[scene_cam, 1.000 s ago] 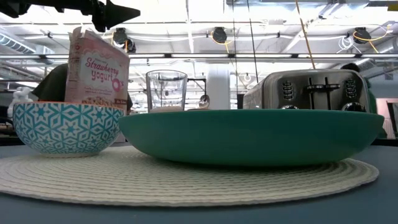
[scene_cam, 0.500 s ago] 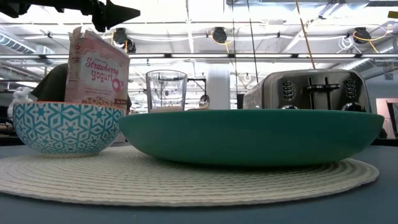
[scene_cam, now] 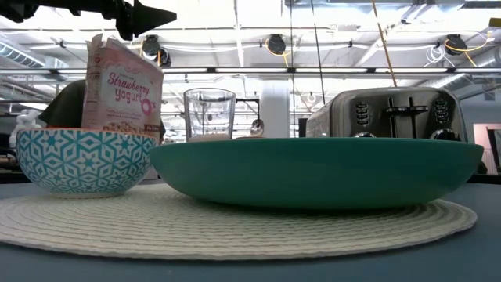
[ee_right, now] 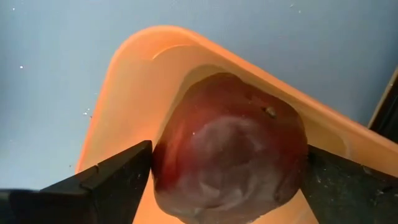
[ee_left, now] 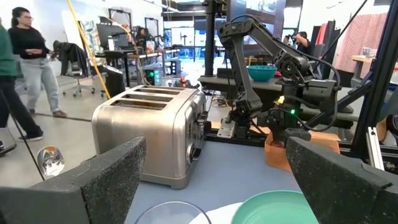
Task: Arrange a breakfast setting
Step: Put the red apple on the white placemat on the right of the cup of milk
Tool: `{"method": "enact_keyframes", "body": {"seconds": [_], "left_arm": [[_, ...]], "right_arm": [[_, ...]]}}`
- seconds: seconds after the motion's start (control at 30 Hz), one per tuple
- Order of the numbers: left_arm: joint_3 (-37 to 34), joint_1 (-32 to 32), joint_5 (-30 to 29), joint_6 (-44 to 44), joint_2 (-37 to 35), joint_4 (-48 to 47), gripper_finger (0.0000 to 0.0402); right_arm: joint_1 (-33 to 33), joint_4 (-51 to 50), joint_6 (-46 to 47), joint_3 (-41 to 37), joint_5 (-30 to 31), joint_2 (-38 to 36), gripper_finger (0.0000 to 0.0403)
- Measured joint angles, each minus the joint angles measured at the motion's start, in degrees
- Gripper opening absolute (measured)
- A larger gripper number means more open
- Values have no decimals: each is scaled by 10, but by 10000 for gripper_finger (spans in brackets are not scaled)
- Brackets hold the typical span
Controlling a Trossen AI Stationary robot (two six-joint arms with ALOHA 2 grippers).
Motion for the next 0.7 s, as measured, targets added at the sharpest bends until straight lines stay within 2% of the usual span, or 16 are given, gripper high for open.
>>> {"method": "enact_keyframes", "body": {"seconds": [0.23,0.53,0.7], "left_arm": [[0,0,0,0,0,0,392],[0,0,0,0,0,0,392],[0,0,0,0,0,0,392]], "right_arm": [[0,0,0,0,1,0,296],[0,0,-16,0,0,-8,296],[0,0,-31,0,-25,-30,295]]}}
